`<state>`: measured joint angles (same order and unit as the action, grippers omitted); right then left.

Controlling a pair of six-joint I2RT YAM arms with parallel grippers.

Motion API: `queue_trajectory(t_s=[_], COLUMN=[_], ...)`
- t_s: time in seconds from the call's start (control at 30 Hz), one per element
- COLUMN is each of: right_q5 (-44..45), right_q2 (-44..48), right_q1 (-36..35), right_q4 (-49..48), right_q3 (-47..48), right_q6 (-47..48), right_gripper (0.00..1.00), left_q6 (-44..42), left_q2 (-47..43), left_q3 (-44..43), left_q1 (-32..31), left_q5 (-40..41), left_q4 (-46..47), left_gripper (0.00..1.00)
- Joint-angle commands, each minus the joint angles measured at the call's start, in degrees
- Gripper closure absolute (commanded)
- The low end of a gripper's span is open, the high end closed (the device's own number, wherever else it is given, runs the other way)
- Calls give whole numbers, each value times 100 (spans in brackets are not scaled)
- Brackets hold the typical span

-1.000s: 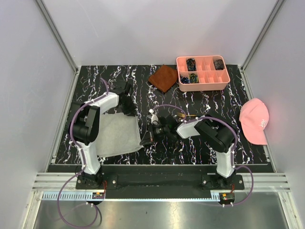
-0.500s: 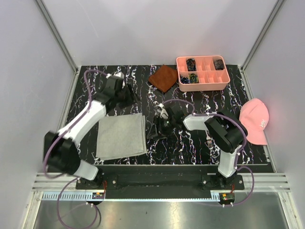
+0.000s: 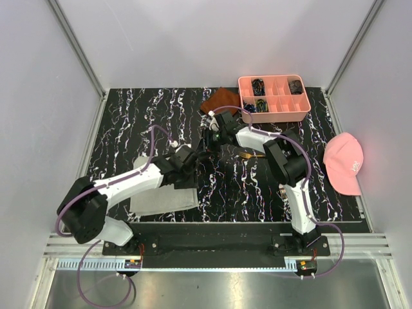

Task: Fold the napkin into a case and place the utensils inside
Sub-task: Move the lower triangle-folded napkin to the center of the board.

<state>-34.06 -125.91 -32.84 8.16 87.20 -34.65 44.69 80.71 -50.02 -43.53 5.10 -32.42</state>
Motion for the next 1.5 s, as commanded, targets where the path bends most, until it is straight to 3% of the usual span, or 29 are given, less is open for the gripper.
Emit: queue_trajectory(t_s=[0.0,0.47,0.87,1.23,1.47], right_q5=[75,75,172,181,137], right_q2=[-294,-540,-487,-505,-496], right_q1=[6,6,6,14,6], right_q4=[423,449,441,432,475], right_q3=[306,298,148,96,52], right_q6=[354,591,706,785,802], right_gripper=[62,68,73,73,73], left_q6=[260,585,875,937,1007], left_q2=[121,393,472,358,253], left_q3=[-52,45,334,229,370], left_q1=[-173,-630,-868,-921,-929], left_q5=[395,465,624,632,571], left_q4=[201,61,-97,-141,-141], left_gripper=[52,51,60,69,87])
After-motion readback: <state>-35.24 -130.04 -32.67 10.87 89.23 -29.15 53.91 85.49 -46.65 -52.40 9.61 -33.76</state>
